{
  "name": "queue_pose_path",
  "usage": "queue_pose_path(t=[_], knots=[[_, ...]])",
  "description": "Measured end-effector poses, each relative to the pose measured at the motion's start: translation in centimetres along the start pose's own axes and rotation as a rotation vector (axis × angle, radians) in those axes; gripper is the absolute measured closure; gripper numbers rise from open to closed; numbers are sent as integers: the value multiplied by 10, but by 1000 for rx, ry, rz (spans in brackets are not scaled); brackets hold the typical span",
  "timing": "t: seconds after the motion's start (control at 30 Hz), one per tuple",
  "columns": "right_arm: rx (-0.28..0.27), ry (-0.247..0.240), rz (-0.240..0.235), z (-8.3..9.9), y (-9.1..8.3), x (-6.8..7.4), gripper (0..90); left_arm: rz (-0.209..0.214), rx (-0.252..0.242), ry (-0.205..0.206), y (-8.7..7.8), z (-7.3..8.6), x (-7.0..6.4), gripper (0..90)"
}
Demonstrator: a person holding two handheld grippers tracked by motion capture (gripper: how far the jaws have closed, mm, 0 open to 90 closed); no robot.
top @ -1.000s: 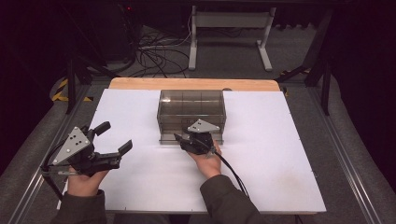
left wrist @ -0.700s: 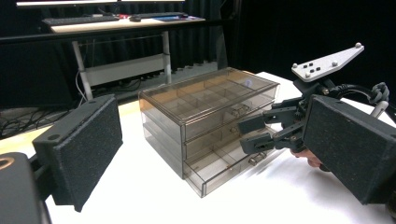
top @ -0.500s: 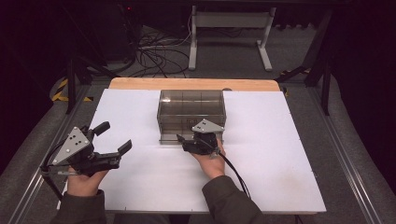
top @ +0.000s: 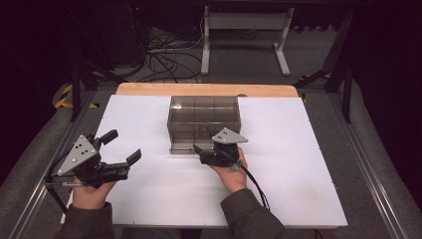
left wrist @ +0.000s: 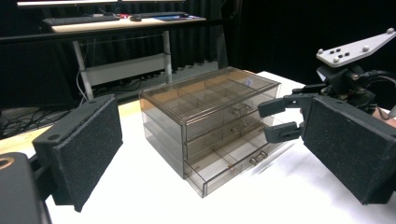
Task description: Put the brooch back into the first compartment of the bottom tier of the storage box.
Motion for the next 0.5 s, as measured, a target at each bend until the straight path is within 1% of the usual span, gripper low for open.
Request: queue_pose_path(t=[0.1, 0.3, 0.5], knots=[[-13, -2, 3, -1, -5, 0, 242, 1, 2, -2, 1, 0, 0, 58], [-33, 7, -7, -4, -14, -1, 199, 1, 2, -3, 1, 1, -1, 58], [-37, 13, -10, -4, -23, -3, 170, -1, 4, -3, 1, 1, -1, 58]])
Point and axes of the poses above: each handheld gripper's, and its own axes: y roughly forward along the jaws, z roughly out of its underside, x roughly to its left, the point moved 1 cm from there along y, roughly forward along the jaws, and after that the axes turned 10 degrees about y, right-handed, at the moved point
